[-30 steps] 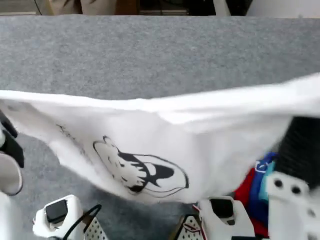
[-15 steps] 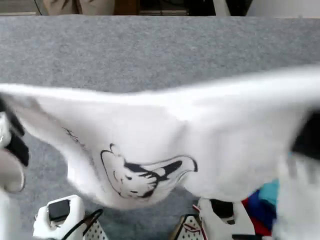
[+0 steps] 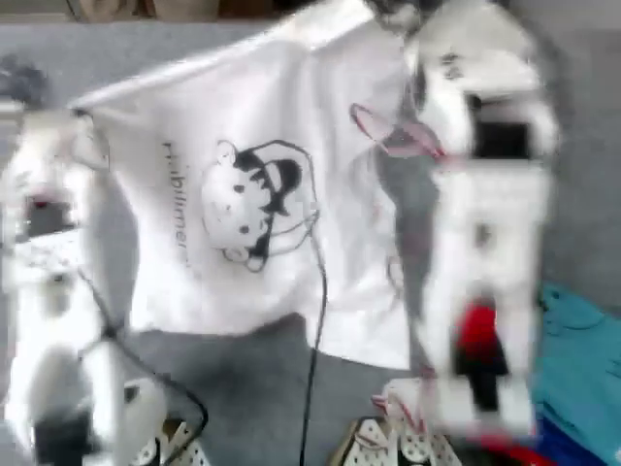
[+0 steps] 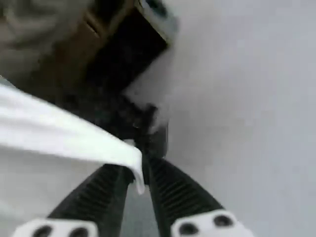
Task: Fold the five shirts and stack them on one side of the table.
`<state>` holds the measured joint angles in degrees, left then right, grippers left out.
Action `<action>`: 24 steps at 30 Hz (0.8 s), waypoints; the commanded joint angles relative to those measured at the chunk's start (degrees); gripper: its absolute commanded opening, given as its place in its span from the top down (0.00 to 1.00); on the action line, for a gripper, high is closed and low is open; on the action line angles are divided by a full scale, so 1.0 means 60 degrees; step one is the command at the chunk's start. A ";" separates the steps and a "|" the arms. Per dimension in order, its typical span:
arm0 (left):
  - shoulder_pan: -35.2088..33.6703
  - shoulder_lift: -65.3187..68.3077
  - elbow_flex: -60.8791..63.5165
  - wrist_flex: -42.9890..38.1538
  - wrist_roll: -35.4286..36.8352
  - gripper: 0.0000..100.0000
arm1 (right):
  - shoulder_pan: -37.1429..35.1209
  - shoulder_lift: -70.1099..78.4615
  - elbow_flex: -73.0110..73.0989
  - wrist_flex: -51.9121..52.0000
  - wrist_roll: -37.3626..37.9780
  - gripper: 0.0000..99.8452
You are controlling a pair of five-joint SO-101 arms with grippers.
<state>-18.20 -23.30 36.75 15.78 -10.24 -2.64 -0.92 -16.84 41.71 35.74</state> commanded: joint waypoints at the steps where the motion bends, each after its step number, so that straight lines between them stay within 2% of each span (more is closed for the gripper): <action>1: 0.0029 0.2630 -0.0615 -0.2154 -0.0425 0.98 | 0.0051 0.1912 -0.0330 -0.1158 -0.0821 1.00; 3: -0.0088 0.4300 -0.2007 -0.2095 -0.0396 0.98 | 0.0051 0.3055 -0.1121 -0.1304 -0.1363 1.00; 5: -0.0234 0.5692 -0.3678 -0.1407 -0.0381 0.98 | 0.0066 0.4110 -0.2205 -0.1319 -0.1817 1.00; 9: -0.0117 0.6879 -0.7575 0.1949 -0.0366 0.98 | 0.0007 0.6044 -0.4842 -0.1304 -0.2125 1.00; 12: 0.0454 0.7495 -0.9817 0.4147 -0.0425 0.98 | -0.0242 0.7363 -0.6850 -0.0777 -0.2095 1.00; 16: 0.0894 0.8168 -1.1883 0.6110 -0.0440 0.98 | -0.0212 0.8564 -0.9429 0.1524 -0.2154 1.00; 21: 0.0894 0.8418 -1.3231 0.8425 -0.0513 0.98 | -0.0125 0.8842 -1.2403 0.5934 -0.2007 1.00; 24: 0.1011 0.8418 -1.3641 0.9993 -0.1348 0.98 | -0.0271 0.8681 -1.3165 0.8015 -0.1114 1.00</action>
<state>-13.19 28.13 -40.26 67.82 -14.55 -3.87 52.70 -89.27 76.97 25.45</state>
